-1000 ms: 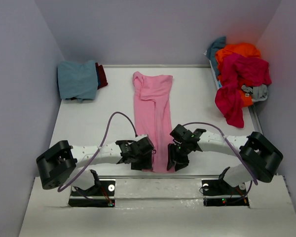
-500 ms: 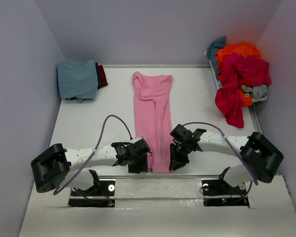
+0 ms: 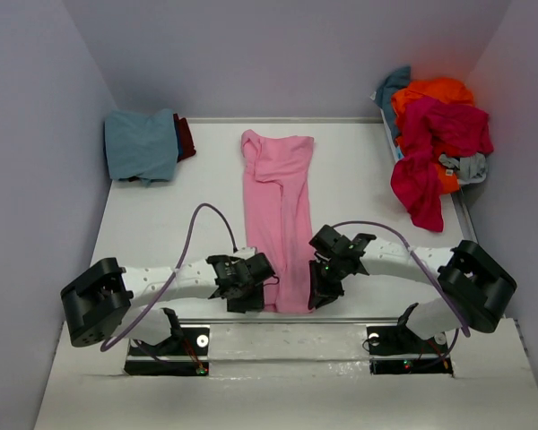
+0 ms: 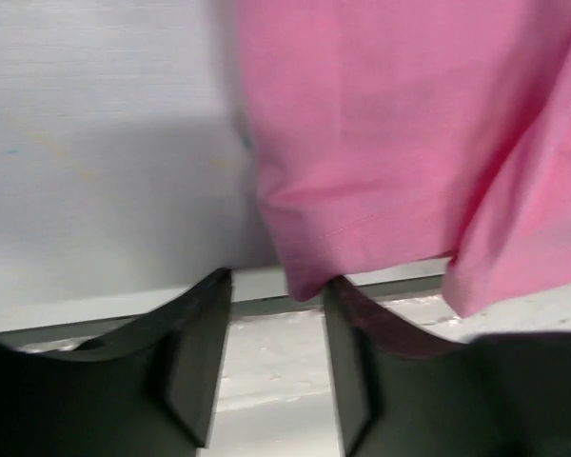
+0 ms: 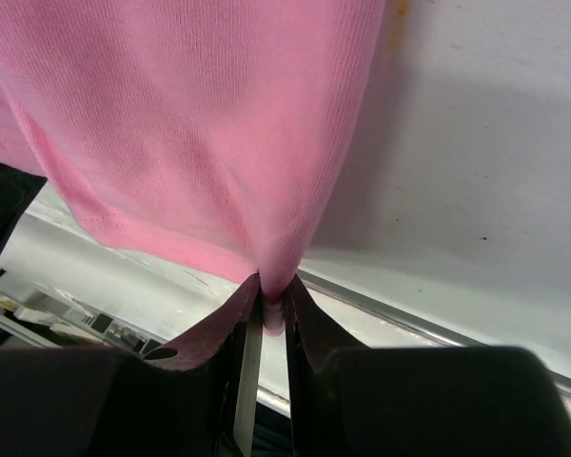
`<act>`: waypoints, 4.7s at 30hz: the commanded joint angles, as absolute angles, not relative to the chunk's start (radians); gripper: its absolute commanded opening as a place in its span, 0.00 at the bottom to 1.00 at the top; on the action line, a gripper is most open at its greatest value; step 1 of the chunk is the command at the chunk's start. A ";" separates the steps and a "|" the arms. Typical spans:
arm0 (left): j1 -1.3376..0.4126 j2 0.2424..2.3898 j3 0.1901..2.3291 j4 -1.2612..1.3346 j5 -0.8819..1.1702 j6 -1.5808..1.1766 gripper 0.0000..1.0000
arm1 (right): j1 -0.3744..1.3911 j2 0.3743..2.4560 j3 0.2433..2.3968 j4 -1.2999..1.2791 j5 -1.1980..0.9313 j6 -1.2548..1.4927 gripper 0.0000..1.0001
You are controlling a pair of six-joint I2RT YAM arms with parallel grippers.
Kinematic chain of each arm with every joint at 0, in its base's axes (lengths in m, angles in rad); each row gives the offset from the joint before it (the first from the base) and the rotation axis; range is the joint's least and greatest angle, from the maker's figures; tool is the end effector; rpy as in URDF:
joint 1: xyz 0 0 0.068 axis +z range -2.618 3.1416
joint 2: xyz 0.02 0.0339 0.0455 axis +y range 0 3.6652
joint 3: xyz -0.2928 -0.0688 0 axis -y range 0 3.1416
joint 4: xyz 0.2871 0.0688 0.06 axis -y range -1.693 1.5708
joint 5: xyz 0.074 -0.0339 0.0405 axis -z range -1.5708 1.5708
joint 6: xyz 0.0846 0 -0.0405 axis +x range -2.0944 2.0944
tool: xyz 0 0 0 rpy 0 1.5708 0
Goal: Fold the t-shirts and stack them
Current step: Fold the tshirt
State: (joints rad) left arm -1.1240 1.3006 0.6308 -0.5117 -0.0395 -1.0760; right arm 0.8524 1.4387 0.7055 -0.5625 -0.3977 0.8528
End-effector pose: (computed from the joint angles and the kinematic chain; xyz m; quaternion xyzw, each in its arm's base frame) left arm 0.1172 -0.2369 0.1178 0.0197 0.9807 -0.1636 0.1050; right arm 0.1571 0.2295 0.1099 0.0269 -0.9710 -0.2300 0.0589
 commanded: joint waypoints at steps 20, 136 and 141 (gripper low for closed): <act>-1.135 1.237 0.696 -0.589 -0.216 -0.997 0.70 | 0.861 1.451 0.718 -0.542 -0.425 0.822 0.20; -0.874 1.565 1.181 -0.554 -0.434 -0.672 0.06 | 0.729 1.738 1.499 -0.784 0.107 0.657 0.19; -0.816 1.601 1.241 -0.552 -0.437 -0.632 0.06 | 0.675 1.781 1.555 -0.792 0.103 0.637 0.19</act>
